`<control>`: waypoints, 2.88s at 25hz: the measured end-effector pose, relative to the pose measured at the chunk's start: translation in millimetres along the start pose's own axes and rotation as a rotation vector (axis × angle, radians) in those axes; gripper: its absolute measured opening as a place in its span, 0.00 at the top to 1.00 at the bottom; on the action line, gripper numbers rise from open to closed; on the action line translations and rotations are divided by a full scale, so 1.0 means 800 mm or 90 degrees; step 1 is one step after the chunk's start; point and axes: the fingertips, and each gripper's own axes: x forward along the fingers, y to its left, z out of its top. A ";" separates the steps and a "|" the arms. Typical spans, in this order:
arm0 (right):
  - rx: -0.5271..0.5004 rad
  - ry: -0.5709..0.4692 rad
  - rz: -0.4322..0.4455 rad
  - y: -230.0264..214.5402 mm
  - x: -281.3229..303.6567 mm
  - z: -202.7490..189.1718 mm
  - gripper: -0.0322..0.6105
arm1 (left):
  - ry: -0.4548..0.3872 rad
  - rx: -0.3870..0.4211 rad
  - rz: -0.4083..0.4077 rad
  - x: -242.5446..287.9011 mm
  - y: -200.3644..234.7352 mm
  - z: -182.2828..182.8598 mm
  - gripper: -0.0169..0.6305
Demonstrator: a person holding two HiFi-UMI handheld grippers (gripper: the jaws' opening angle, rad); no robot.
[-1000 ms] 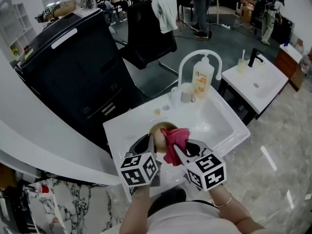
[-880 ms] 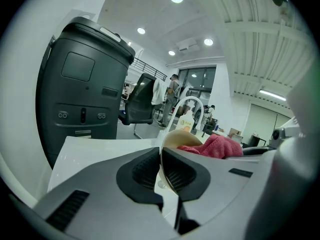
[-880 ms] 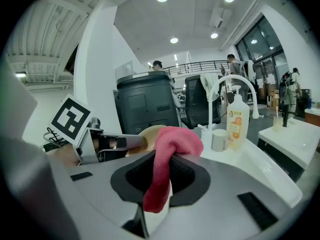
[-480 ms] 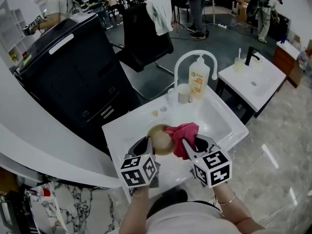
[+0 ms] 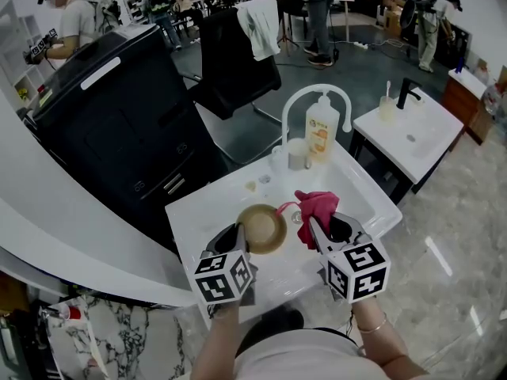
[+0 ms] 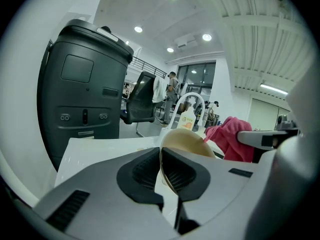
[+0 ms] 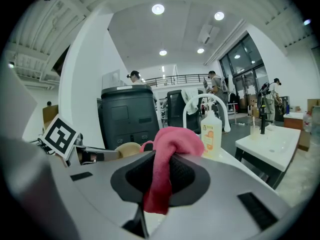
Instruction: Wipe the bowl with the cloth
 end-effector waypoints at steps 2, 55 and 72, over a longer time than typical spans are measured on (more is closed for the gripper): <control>0.002 -0.014 -0.010 -0.006 -0.005 0.007 0.85 | 0.001 0.000 0.004 0.000 0.001 -0.001 0.92; -0.009 -0.100 -0.017 -0.005 0.018 0.062 0.85 | 0.102 -0.087 0.149 0.072 0.147 -0.076 0.92; 0.002 -0.061 -0.025 -0.019 0.046 0.044 0.85 | 0.167 -0.139 0.184 0.138 0.196 -0.129 0.92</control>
